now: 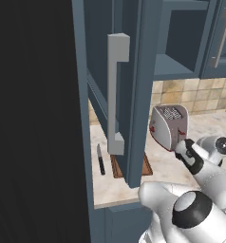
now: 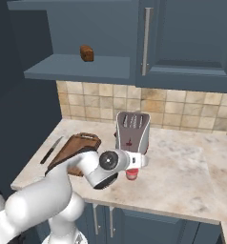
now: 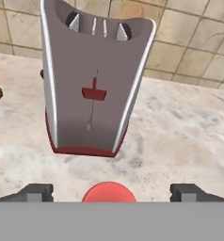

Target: Pick the bread, place it on the cutting board, pick the jam, place it on the counter, and close the cabinet.

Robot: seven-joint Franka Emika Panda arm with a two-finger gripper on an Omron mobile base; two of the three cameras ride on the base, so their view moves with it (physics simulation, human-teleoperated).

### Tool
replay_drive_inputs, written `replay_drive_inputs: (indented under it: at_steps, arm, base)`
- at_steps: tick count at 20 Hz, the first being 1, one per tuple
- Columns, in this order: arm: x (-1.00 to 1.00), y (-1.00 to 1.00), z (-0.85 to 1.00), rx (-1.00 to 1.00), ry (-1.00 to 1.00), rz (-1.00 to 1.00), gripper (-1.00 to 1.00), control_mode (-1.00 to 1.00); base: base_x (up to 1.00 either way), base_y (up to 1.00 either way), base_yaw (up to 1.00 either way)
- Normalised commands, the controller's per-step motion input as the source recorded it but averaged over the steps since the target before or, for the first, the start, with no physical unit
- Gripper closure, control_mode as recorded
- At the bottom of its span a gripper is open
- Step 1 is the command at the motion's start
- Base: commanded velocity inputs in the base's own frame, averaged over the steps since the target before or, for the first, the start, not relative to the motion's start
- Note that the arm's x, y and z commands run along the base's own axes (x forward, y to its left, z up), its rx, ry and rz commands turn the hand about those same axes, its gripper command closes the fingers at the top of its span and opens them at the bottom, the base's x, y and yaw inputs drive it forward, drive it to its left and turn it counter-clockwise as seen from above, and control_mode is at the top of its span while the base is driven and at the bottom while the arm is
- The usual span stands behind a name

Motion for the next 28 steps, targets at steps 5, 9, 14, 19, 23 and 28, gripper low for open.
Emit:
replay_drive_inputs:
  at_steps: [5,9,14,19,23,28]
  arm:
    - [-0.38,0.03,0.45,0.0,-0.15,0.0,-1.0,-1.0]
    - [-0.47,0.04,0.35,0.0,-0.14,0.0,-1.0,-1.0]
    - [-0.43,0.09,0.36,0.0,-0.13,0.0,-1.0,-1.0]
    - [-0.35,0.18,0.41,0.0,-0.12,0.0,-1.0,-1.0]
    - [-0.26,0.25,0.43,0.0,-0.08,0.0,-1.0,-1.0]
    - [-0.25,0.26,0.45,0.0,-0.04,0.0,-1.0,-1.0]
  base:
    - [0.0,0.0,0.0]
    - [0.0,0.0,0.0]
    - [0.0,0.0,0.0]
    - [0.0,0.0,0.0]
    - [0.0,0.0,0.0]
    - [0.0,0.0,0.0]
